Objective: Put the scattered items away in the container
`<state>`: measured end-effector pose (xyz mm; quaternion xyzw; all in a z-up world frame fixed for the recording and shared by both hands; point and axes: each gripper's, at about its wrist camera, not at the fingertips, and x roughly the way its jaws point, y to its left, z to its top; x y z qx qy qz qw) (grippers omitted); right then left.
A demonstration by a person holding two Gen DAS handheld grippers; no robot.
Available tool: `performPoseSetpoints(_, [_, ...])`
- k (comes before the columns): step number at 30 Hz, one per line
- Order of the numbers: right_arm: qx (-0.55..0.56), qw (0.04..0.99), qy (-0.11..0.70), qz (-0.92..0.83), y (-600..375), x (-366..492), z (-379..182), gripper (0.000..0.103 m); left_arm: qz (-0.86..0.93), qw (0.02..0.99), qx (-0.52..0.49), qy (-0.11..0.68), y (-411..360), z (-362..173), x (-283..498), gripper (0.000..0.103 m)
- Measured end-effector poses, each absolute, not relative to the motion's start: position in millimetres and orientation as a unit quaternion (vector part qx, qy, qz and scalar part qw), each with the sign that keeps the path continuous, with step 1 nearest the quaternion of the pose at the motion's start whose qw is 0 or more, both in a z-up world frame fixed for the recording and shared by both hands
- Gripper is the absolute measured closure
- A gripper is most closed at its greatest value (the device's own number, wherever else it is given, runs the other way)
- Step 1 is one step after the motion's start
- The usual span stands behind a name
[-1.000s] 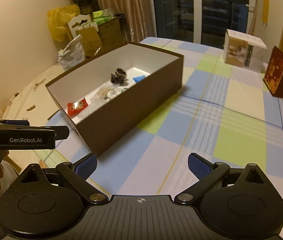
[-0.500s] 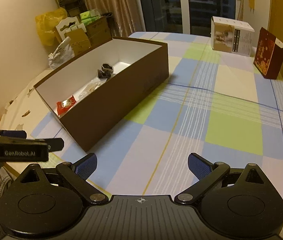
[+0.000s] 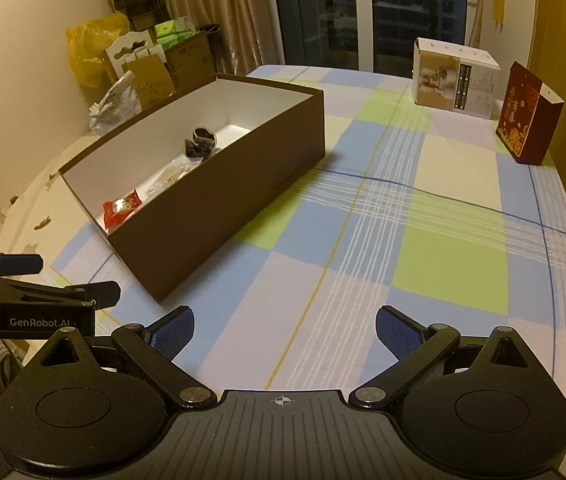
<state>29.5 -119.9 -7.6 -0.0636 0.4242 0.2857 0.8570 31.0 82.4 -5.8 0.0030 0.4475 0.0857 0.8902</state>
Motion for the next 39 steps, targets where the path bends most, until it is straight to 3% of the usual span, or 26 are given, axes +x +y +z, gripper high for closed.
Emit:
performPoseSetpoints(11, [-0.065, 0.849, 0.445, 0.278, -123.0, 32.0, -9.5, 0.001, 0.091, 0.885, -0.04, 0.455, 90.9, -6.7, 30.4, 0.001])
performPoseSetpoints(39, [-0.073, 0.847, 0.45, 0.273, -122.3, 30.8, -15.7, 0.001, 0.124, 0.897, 0.037, 0.424, 80.3, -4.3, 26.8, 0.001])
